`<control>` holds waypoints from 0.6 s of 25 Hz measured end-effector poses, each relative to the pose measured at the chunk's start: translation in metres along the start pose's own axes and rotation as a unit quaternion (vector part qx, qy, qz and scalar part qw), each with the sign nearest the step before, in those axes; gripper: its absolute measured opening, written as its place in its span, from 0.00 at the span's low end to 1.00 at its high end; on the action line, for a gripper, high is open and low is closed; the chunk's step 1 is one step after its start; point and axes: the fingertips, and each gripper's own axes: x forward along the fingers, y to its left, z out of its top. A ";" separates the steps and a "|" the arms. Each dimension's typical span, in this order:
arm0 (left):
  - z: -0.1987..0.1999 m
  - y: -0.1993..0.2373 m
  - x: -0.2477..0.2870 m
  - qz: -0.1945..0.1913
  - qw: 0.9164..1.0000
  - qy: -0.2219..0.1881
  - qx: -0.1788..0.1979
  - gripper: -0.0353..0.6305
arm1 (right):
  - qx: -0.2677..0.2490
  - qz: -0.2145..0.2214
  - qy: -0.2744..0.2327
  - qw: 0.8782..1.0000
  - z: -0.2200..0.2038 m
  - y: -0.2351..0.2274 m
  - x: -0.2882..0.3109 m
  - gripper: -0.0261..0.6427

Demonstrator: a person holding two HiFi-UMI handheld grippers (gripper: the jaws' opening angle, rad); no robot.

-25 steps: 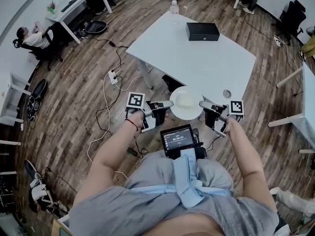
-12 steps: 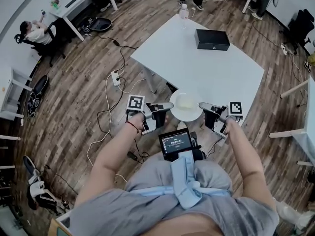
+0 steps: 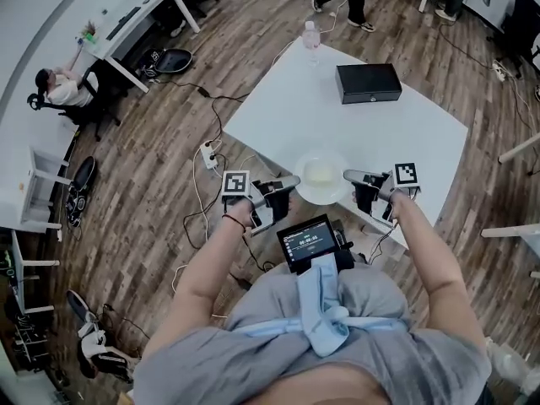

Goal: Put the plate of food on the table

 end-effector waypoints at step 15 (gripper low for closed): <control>0.117 0.011 0.028 -0.001 1.000 0.019 0.006 0.09 | -0.020 -0.009 -0.017 1.000 0.101 -0.014 0.057 0.10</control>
